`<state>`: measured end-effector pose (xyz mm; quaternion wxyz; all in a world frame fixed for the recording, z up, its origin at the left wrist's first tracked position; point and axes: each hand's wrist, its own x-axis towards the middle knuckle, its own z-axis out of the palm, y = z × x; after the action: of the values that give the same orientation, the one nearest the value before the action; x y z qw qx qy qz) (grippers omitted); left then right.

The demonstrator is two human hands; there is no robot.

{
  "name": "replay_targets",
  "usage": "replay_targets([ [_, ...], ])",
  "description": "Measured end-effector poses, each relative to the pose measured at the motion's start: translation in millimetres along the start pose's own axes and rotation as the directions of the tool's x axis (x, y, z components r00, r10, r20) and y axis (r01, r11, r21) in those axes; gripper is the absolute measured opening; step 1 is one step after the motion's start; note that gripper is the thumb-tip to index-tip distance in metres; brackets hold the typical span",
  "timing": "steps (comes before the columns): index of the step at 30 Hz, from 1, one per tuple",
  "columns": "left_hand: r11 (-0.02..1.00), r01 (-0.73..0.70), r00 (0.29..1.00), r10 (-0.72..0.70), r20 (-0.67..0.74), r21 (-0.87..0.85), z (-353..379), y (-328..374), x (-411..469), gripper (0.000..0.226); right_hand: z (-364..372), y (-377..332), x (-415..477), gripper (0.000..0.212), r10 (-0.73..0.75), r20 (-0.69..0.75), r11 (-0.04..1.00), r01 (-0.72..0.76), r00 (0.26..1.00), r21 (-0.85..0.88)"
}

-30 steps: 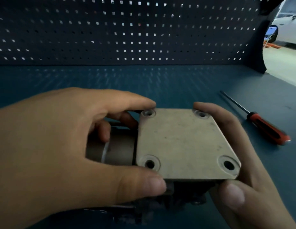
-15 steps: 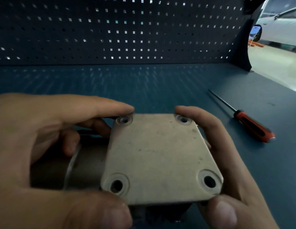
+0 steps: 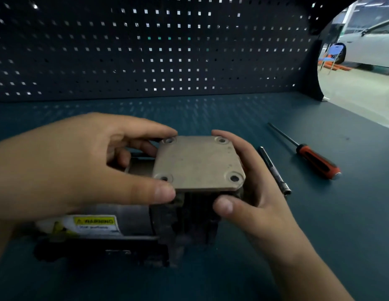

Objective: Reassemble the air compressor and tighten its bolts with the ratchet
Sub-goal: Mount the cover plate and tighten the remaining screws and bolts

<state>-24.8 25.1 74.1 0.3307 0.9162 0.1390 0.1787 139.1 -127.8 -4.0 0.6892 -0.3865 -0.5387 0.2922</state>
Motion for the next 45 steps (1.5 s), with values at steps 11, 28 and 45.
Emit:
replay_targets([
  [11,0.983,0.108,0.989,-0.091,0.112,-0.151,1.4,21.2,-3.2,0.071,0.3,2.8,-0.9,0.084,0.037,-0.075,0.997,-0.043,0.997,-0.069],
  [28,0.969,0.133,0.991,-0.131,0.027,-0.210,-13.4,32.7,-21.2,0.097,6.0,10.6,2.7,0.057,-0.086,-0.206,0.985,0.052,0.975,-0.167],
  [45,0.679,0.732,0.552,-0.537,-0.638,0.061,-27.9,-160.4,-126.2,0.034,8.2,12.3,2.7,0.064,-0.075,-0.219,0.986,0.039,0.973,-0.164],
])
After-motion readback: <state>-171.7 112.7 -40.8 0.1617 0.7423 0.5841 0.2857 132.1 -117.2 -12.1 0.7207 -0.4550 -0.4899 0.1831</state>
